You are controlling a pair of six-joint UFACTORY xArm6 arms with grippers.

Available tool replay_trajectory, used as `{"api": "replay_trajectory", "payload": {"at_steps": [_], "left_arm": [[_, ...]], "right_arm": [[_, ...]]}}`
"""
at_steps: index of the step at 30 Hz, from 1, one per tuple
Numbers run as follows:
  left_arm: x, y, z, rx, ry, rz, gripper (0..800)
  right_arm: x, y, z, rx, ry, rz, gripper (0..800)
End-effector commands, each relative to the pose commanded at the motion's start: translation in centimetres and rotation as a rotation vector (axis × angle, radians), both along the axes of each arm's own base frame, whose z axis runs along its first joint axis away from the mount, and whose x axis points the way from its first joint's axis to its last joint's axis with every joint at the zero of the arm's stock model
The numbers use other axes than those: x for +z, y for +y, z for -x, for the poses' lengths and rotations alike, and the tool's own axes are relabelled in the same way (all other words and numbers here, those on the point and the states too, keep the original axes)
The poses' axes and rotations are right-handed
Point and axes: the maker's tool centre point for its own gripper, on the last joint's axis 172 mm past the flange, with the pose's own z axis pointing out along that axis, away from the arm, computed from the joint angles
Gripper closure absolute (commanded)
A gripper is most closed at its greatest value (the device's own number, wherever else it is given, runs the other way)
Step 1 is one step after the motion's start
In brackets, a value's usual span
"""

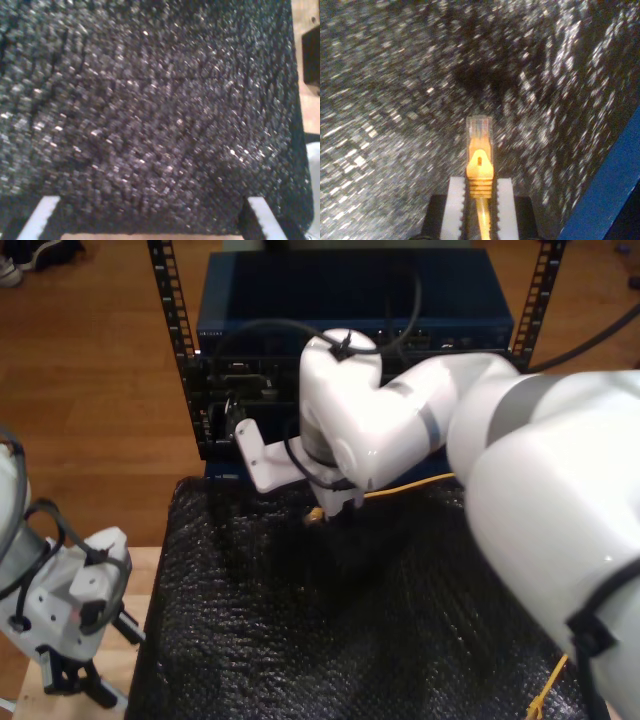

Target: Grab the cable and plug it in

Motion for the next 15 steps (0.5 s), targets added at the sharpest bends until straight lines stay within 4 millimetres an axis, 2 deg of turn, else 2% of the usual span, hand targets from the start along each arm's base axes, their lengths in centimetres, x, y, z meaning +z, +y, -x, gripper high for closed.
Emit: {"api": "replay_trajectory", "payload": {"at_steps": [4,9,15], "left_arm": [[1.5,-0.8,-1.4,0.007,-0.031,0.029,0],[3.2,-4.3,-2.7,-0.036,-0.063,0.084,0],[5.2,-8.5,-4.2,-0.03,-0.087,0.166,0]], "right_arm": [[3.4,-3.7,0.9,-0.108,0.028,0.021,794],[7.8,-7.7,1.3,-0.191,0.011,0.009,794],[11.9,-9.4,4.2,-0.276,0.061,-0.069,796]]}}
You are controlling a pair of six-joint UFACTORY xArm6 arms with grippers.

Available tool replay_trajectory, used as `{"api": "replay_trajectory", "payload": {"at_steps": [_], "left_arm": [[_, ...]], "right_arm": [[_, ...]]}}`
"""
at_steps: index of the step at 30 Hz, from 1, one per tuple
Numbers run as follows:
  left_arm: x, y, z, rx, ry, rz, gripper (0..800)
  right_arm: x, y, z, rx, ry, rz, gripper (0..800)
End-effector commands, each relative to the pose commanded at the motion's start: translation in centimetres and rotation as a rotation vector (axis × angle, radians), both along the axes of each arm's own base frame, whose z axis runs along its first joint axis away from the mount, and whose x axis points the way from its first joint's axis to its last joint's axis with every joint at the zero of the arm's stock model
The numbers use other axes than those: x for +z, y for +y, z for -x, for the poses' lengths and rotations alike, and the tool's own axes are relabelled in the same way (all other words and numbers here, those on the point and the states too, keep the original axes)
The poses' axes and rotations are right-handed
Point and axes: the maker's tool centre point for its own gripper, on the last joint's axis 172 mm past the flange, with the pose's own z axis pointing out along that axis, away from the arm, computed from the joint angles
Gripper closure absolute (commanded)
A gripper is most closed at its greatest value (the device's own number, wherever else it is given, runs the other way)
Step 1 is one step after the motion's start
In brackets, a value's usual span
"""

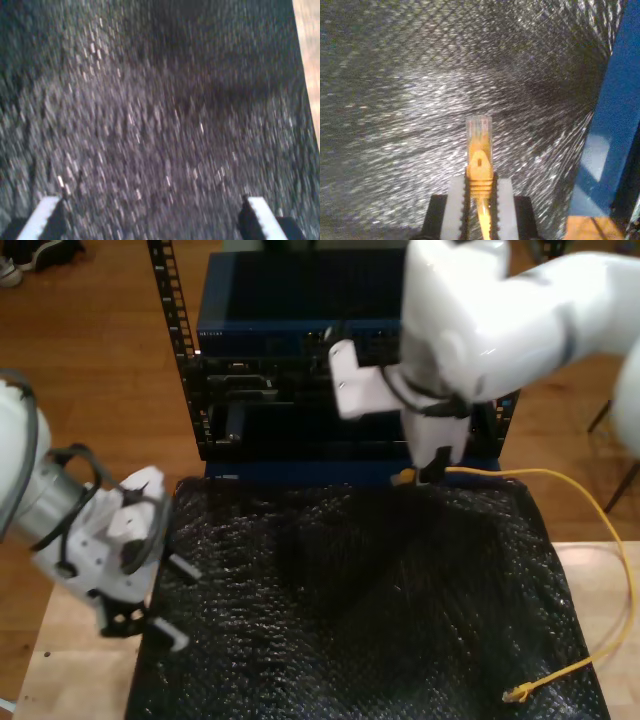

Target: Grab the cable and plug it in

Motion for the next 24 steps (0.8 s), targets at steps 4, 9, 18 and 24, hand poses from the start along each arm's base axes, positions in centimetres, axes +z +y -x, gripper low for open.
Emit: {"api": "replay_trajectory", "payload": {"at_steps": [4,9,18,24], "left_arm": [[2.1,-3.3,-1.3,0.011,-0.03,0.09,0],[3.6,-6.2,-2.0,0.014,-0.047,0.163,0],[6.7,-9.7,-3.1,0.034,-0.073,0.288,1],[7.6,-10.6,-3.4,0.032,-0.081,0.317,1]], "right_arm": [[2.6,-0.8,2.1,-0.044,0.029,-0.053,796],[5.6,-1.3,4.3,-0.077,0.033,-0.112,796],[8.3,0.9,7.3,-0.09,0.085,-0.24,796],[9.4,1.8,7.8,-0.092,0.082,-0.288,796]]}}
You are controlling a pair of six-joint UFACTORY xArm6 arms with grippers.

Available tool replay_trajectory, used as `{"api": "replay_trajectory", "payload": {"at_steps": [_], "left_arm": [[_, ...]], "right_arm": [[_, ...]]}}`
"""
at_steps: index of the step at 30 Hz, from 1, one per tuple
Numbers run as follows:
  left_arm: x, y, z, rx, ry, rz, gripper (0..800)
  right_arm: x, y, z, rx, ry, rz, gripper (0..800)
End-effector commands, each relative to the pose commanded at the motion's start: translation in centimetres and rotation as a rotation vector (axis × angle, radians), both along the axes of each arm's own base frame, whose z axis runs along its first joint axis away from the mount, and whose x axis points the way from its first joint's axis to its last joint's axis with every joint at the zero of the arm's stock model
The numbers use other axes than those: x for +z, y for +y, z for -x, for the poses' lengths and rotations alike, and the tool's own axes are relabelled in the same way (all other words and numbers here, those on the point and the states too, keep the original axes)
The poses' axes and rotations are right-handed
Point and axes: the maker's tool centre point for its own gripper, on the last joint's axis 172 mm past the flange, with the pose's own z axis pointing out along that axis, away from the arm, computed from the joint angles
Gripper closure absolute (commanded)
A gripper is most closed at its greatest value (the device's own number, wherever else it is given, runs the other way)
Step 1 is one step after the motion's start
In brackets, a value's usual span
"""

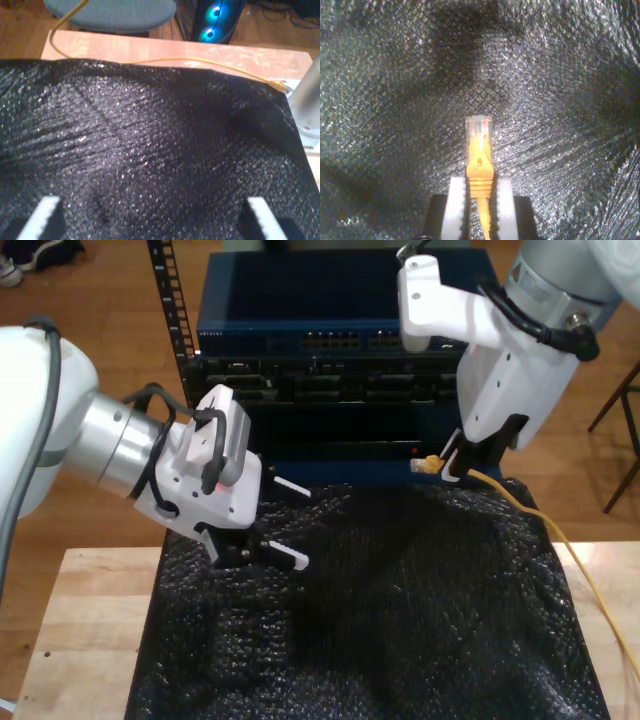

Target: Grab the cable and plug it in

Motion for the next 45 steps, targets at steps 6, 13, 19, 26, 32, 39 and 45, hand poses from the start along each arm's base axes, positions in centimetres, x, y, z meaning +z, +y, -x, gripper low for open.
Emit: {"api": "replay_trajectory", "payload": {"at_steps": [6,13,19,26,32,39,45], "left_arm": [[2.8,-1.4,-0.7,0.017,-0.011,0.091,1],[5.0,-3.7,-0.2,-0.01,-0.018,0.164,2],[5.6,-5.0,0.2,-0.031,-0.017,0.184,3],[6.3,-6.0,0.5,-0.037,-0.009,0.205,7],[6.4,-6.0,0.6,-0.039,-0.008,0.208,31],[6.5,-6.0,0.6,-0.042,-0.013,0.211,93],[6.6,-6.1,1.1,-0.058,-0.007,0.219,156]], "right_arm": [[0.9,0.7,0.6,-0.019,0.0,-0.035,796],[1.2,0.9,0.9,-0.017,-0.005,-0.039,796],[1.0,1.1,1.4,-0.032,0.006,-0.044,794],[0.8,2.5,2.4,-0.01,0.019,-0.047,796],[0.5,3.0,2.8,0.006,0.024,-0.047,796],[-0.1,3.0,2.8,0.003,0.031,-0.046,796],[-0.1,3.2,2.5,0.001,0.026,-0.049,796]]}}
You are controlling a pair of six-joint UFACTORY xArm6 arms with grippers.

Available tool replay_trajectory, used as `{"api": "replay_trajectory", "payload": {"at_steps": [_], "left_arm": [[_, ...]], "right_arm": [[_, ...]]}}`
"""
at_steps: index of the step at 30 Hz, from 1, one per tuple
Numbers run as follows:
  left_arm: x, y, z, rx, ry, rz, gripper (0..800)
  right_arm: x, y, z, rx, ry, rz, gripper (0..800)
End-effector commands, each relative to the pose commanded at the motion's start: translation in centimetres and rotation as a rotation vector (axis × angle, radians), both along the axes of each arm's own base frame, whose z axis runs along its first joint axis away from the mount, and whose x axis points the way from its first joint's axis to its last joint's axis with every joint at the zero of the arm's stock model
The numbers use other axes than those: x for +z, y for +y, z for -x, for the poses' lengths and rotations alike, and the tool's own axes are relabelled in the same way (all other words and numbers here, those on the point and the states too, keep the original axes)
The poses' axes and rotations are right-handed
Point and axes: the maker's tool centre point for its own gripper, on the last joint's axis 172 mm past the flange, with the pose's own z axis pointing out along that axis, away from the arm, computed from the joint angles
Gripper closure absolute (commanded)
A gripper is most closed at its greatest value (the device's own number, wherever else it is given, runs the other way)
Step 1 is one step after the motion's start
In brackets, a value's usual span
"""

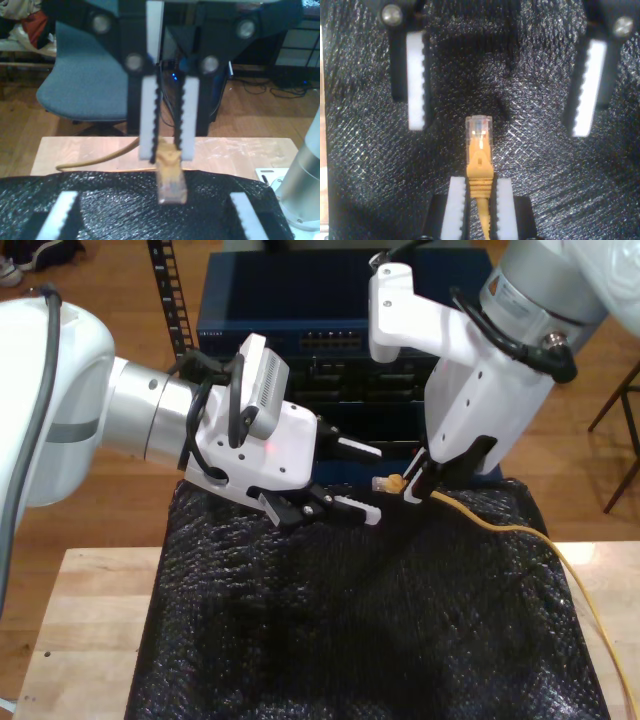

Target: Grab the cable and plug it in

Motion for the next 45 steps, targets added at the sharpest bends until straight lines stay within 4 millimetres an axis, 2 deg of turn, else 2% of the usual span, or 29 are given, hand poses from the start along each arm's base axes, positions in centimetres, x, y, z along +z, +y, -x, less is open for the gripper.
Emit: {"api": "replay_trajectory", "payload": {"at_steps": [15,25,32,45], "left_arm": [[1.0,-0.5,-0.1,0.002,-0.023,0.065,406],[0.9,-0.5,-0.1,0.003,-0.021,0.067,440],[0.9,-0.4,-0.1,0.007,-0.015,0.066,520],[1.0,-0.5,0.0,0.0,-0.014,0.069,571]], "right_arm": [[-0.2,0.0,-0.1,-0.009,0.005,0.001,796],[-0.1,-0.2,-0.2,-0.011,0.001,0.004,796],[-0.1,-0.2,-0.1,-0.011,0.001,0.004,796],[0.1,-0.2,-0.5,-0.018,-0.011,-0.002,794]]}}
